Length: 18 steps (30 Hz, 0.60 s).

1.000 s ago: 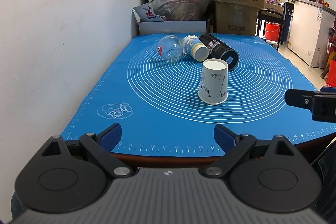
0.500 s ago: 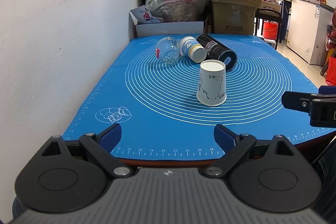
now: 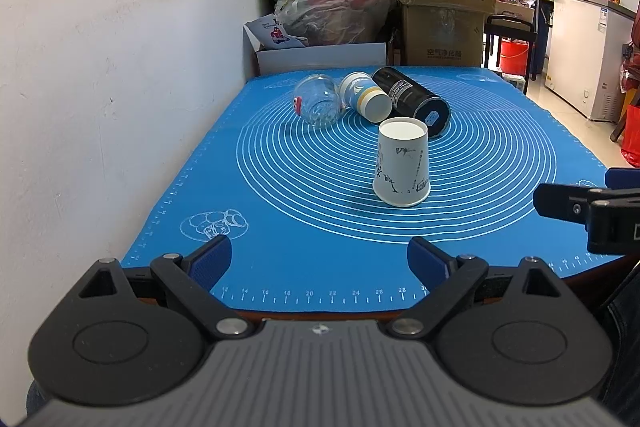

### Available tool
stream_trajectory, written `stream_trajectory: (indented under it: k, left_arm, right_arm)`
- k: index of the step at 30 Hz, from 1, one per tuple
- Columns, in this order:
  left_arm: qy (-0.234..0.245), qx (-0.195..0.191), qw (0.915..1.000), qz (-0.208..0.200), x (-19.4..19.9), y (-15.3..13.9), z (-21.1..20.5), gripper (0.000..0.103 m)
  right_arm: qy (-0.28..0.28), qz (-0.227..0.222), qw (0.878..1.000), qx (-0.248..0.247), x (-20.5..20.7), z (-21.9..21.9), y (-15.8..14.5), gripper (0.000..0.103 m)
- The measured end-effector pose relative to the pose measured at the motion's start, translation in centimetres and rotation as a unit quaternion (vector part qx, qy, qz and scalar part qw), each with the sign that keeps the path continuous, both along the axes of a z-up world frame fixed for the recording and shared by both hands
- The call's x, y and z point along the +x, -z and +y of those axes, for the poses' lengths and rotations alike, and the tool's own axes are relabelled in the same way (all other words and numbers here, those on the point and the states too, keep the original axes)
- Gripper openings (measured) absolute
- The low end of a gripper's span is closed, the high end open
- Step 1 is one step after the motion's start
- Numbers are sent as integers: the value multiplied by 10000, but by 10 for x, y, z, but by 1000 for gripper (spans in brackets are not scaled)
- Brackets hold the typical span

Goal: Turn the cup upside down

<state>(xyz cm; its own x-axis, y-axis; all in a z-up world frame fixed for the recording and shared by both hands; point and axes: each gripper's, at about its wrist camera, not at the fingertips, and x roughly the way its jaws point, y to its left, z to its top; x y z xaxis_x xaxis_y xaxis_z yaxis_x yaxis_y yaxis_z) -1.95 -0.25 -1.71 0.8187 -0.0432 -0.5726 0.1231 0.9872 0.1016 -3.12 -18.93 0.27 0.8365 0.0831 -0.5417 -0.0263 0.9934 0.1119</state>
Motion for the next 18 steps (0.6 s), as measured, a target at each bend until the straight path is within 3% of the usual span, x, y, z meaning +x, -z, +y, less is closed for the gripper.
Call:
stream_trajectory:
  k: [18]
  left_arm:
    - [14, 34, 10000, -3, 0, 1, -1, 94]
  right_arm:
    - [-24, 31, 10000, 0, -1, 1, 1, 103]
